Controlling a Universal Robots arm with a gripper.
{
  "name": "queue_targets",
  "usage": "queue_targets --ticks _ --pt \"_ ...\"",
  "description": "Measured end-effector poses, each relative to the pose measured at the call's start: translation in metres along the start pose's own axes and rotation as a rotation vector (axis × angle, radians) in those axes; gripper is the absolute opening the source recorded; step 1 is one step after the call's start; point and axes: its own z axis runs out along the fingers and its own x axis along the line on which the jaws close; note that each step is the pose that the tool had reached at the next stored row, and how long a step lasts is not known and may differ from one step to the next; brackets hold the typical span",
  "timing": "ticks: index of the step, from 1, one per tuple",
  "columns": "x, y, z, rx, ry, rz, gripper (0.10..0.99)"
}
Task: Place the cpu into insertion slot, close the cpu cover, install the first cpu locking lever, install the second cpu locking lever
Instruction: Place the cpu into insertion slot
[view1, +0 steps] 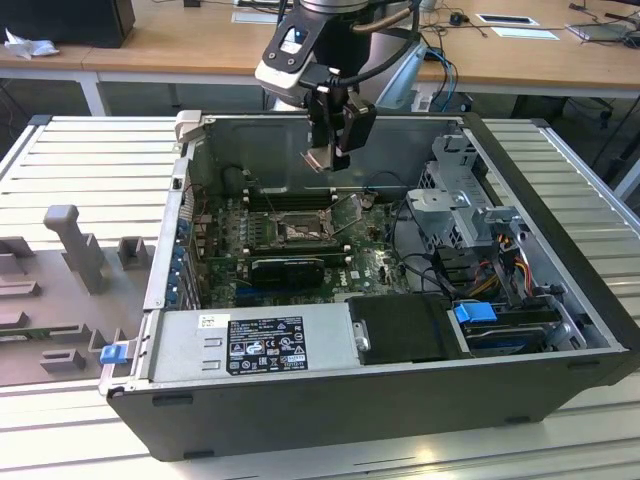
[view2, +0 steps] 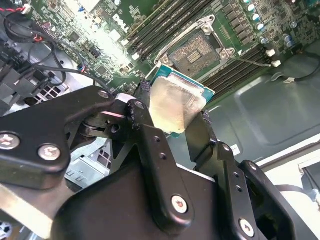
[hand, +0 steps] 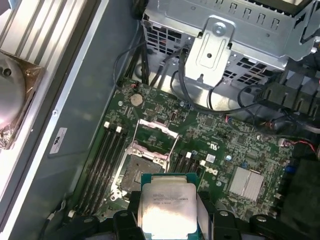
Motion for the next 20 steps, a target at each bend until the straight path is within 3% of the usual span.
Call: queue_targets --ticks 20 --pt "0.0000 -0.0001 0.0010 -0.003 -0.0160 0.181 0.525"
